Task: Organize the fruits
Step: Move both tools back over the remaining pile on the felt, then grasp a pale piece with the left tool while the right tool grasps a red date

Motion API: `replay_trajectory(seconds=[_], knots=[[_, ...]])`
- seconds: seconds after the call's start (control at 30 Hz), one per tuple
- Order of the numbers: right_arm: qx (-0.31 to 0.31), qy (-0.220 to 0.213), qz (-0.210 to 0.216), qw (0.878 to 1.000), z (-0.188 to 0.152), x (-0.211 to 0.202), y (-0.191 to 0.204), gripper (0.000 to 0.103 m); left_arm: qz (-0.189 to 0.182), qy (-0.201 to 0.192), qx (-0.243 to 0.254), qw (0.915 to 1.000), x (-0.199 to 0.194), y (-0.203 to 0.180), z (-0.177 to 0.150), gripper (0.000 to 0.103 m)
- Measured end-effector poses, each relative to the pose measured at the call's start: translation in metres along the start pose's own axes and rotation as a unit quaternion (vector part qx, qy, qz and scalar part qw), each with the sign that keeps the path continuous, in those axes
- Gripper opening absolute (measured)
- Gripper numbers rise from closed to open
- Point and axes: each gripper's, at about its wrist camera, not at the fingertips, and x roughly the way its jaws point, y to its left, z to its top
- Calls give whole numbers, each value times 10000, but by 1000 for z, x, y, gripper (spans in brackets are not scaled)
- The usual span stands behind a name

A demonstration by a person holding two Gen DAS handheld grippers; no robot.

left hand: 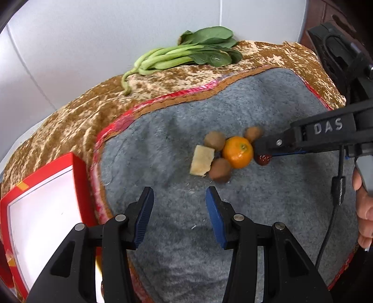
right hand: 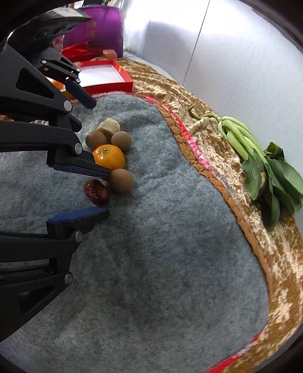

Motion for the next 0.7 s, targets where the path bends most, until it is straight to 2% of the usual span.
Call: replay_trajectory(seconds=[0.13,0.33,0.6,0.7], knots=[[-83,161,-68,9998,8,9,7,29,-29,-61,351,9994,3,-8,5,45],[-218,453,-75,9987,19,18,12,29,-151,2,622,9979,21,-11,14,45],[-277,473,-33,9985,24,15,6,25,-307,-96,741,9967,23,-12,20,45],[-369,412,-83,9984,20,12,7,25,-355,-85,702,9969,21,-11,19,40]])
